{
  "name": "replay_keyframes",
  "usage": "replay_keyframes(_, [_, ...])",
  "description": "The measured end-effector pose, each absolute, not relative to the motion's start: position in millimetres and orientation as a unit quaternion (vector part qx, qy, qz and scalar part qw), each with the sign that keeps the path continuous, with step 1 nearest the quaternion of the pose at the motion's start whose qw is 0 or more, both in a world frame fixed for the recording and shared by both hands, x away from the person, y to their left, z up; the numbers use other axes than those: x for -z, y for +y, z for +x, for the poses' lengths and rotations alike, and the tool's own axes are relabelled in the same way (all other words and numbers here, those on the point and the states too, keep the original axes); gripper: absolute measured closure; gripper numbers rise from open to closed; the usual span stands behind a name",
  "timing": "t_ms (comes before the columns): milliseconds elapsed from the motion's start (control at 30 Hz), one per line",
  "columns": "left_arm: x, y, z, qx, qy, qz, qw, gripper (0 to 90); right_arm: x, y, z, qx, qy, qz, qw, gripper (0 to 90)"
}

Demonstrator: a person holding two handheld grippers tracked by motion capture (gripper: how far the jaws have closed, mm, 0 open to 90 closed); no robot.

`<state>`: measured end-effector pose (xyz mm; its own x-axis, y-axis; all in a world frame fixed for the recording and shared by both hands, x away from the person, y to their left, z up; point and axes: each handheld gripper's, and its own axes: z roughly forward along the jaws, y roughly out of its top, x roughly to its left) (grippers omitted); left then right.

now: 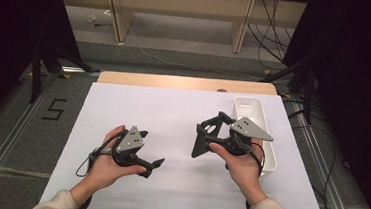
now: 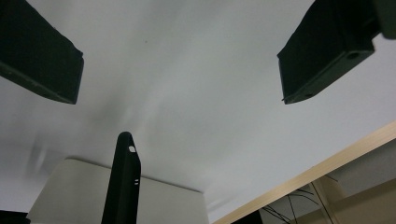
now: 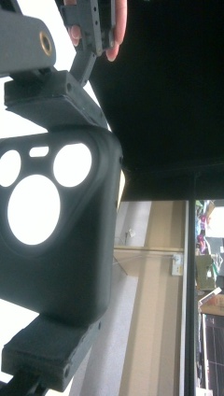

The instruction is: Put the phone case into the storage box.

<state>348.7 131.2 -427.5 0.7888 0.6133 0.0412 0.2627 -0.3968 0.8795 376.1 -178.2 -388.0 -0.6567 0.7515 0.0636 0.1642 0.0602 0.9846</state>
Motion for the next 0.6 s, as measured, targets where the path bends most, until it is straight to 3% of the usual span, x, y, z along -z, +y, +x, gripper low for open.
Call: replay_keyframes(600, [432.7,153.4,345.0,-0.192,0.278,0.817,0.467,0.0,383.2,-185.9,379.2,-0.598,0.677,0.345,0.253,15.3])
